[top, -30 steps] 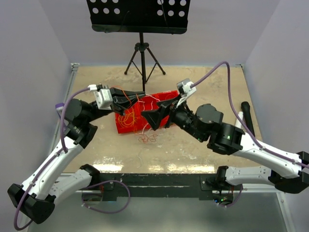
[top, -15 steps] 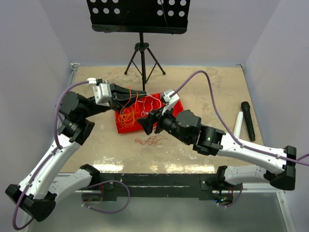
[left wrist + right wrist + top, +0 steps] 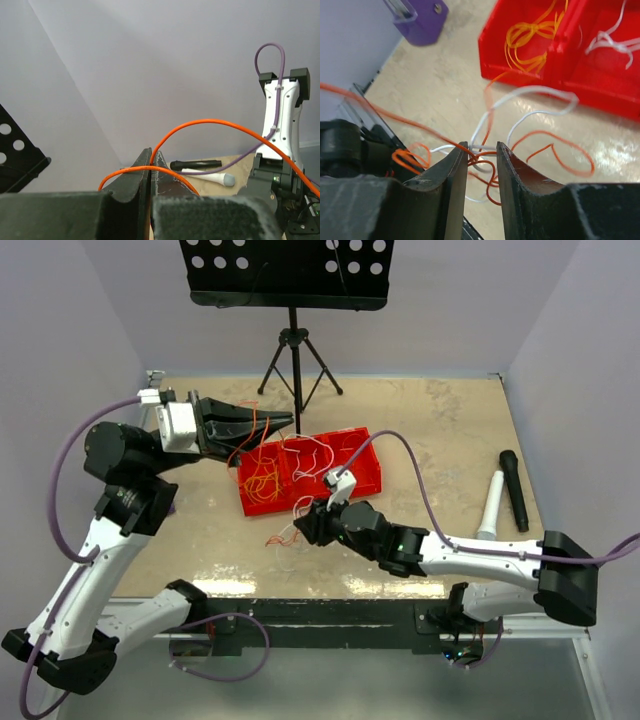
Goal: Untangle the cables
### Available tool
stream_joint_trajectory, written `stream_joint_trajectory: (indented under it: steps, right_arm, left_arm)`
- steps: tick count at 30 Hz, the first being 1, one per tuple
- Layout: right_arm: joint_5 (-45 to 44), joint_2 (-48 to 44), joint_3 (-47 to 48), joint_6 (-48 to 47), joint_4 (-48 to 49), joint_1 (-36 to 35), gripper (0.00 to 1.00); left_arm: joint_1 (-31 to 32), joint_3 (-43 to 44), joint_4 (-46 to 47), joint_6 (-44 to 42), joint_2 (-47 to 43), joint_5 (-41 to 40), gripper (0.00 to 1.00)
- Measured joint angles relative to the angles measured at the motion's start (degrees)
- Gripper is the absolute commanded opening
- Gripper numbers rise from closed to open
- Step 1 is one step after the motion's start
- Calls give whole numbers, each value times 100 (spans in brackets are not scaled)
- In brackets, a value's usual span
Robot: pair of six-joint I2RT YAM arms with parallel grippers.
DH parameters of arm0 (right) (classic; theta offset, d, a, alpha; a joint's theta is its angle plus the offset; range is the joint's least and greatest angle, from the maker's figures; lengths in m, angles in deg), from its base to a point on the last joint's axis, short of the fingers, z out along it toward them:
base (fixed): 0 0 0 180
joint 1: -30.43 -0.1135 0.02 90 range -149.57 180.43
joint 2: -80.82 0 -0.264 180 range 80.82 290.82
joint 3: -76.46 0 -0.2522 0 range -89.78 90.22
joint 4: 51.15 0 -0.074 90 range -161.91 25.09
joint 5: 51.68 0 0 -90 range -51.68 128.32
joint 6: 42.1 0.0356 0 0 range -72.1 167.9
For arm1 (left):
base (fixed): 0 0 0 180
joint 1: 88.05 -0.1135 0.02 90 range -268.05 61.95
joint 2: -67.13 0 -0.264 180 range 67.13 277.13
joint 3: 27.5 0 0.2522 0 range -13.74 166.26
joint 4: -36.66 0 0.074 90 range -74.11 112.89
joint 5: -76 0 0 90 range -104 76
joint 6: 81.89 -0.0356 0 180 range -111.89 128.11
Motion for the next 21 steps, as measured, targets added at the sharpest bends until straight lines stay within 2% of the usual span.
stream_joint_trajectory:
  steps: [15,19,21]
  right_arm:
    - [208,378,-1060,922,588,0,30]
    - [293,492,-1292,1106,570,-9,41]
    - [280,415,-1322,1143,413,-17,52]
  left_arm:
    - [0,1762,114,326,428,-15,0]
    - [0,2236,210,299,549,-155,0]
    - [0,2234,240,284,516,-199,0]
